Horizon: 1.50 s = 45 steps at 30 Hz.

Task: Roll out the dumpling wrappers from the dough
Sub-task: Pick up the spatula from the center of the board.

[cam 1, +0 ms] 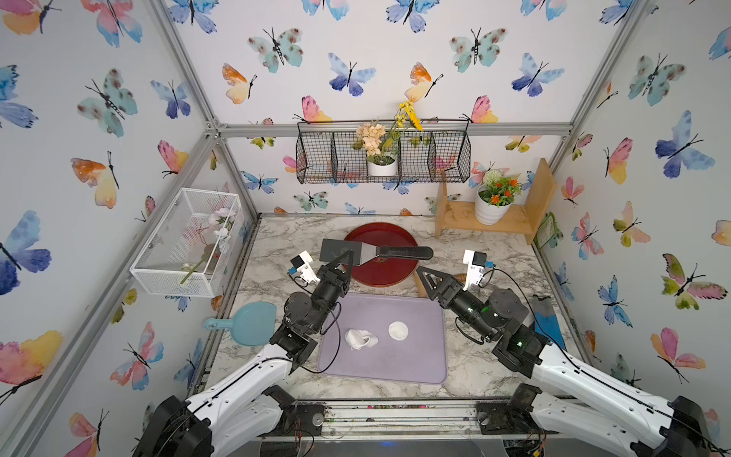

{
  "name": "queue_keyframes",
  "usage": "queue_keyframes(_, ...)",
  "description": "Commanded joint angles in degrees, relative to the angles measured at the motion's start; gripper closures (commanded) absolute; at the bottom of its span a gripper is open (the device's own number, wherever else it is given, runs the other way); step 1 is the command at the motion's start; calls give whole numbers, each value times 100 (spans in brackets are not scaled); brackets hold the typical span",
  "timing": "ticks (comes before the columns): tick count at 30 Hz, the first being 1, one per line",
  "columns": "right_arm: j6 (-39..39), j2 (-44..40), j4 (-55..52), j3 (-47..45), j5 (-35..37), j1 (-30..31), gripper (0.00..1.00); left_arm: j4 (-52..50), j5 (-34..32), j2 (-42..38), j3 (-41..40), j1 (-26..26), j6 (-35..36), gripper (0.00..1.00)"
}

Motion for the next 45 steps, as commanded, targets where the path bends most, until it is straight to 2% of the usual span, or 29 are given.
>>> queue_keyframes(1,-303,433,1014,352,-475,20,18,628,-48,111,285,-96,-66,100)
queue_keyframes(6,-483,832,1538,534,-244,20,19,854,8,148,248,-182,-167,100)
queue_keyframes(11,-376,1063,1959,578,245,20,27,920,-69,23,130,-322,-131,100)
queue_keyframes(14,-330,1302,2136,750,196,20,31,972,-103,24,75,-412,-87,100)
queue_keyframes(19,-350,1611,2408,1035,-99,20,45,1248,-131,44,-78,-492,-70,100)
queue_keyframes(30,-343,1436,2283,930,137,20,61,1274,-16,160,59,-518,19,100)
queue_keyframes(36,-397,1436,2269,896,120,20,75,1329,125,258,104,-527,47,100)
queue_keyframes(43,-430,1355,2288,851,225,20,85,1347,277,326,94,-536,123,100)
queue_keyframes(45,-437,1315,2177,876,241,20,92,1313,322,339,123,-536,199,100)
